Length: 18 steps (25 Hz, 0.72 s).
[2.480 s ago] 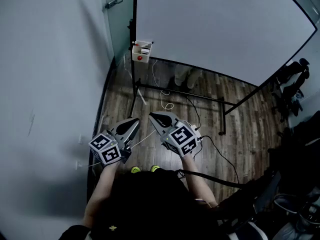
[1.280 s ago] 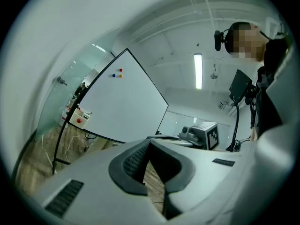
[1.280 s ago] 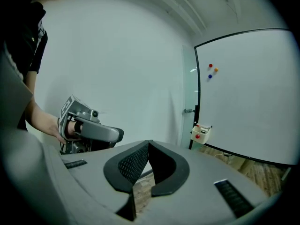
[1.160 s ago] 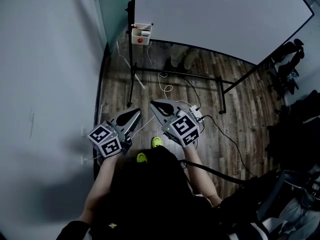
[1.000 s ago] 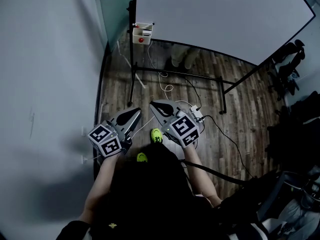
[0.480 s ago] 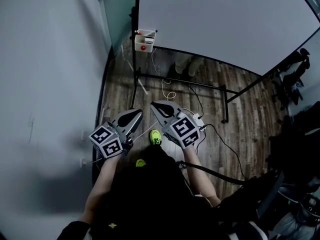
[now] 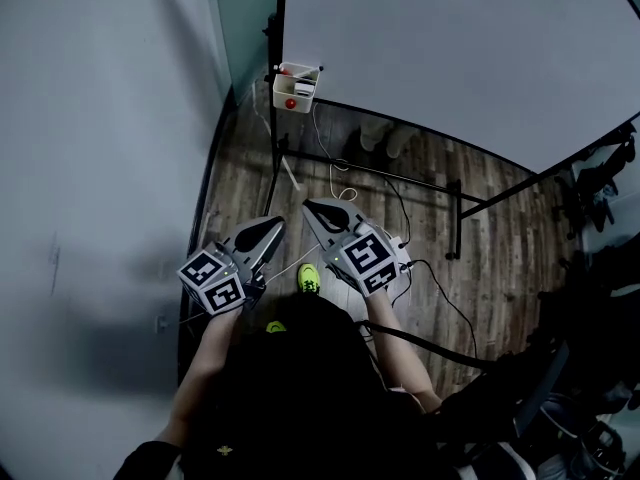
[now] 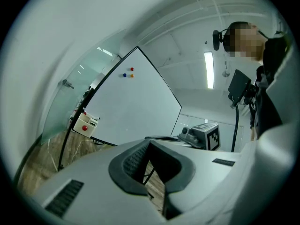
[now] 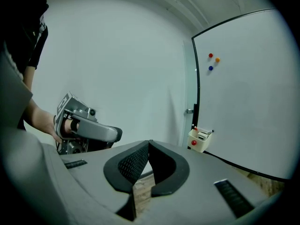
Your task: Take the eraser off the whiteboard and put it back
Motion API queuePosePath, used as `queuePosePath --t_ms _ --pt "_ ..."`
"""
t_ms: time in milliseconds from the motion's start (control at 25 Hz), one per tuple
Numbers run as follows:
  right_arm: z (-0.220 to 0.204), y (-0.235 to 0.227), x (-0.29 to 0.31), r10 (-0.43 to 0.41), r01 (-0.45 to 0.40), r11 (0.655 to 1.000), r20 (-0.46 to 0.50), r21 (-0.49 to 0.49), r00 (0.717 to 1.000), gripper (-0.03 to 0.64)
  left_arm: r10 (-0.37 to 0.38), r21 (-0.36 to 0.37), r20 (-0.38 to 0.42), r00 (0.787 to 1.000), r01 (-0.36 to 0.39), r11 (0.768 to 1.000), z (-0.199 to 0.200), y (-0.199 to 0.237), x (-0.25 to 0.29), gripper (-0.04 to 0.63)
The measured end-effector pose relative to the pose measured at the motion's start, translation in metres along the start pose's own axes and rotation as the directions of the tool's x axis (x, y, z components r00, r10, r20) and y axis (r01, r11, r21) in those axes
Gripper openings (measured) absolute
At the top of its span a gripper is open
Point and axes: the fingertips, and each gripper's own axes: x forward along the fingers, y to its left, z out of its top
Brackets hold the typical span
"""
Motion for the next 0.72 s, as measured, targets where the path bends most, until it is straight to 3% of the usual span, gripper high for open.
queuePosePath --t_ms 720 --pt "-0.004 -0.103 0.043 0.105 -0.105 0.994 0.007 0.019 0.994 0.002 0.083 -0.002 0.014 0.996 -0.083 0.997 0.025 0.063 0.102 0.000"
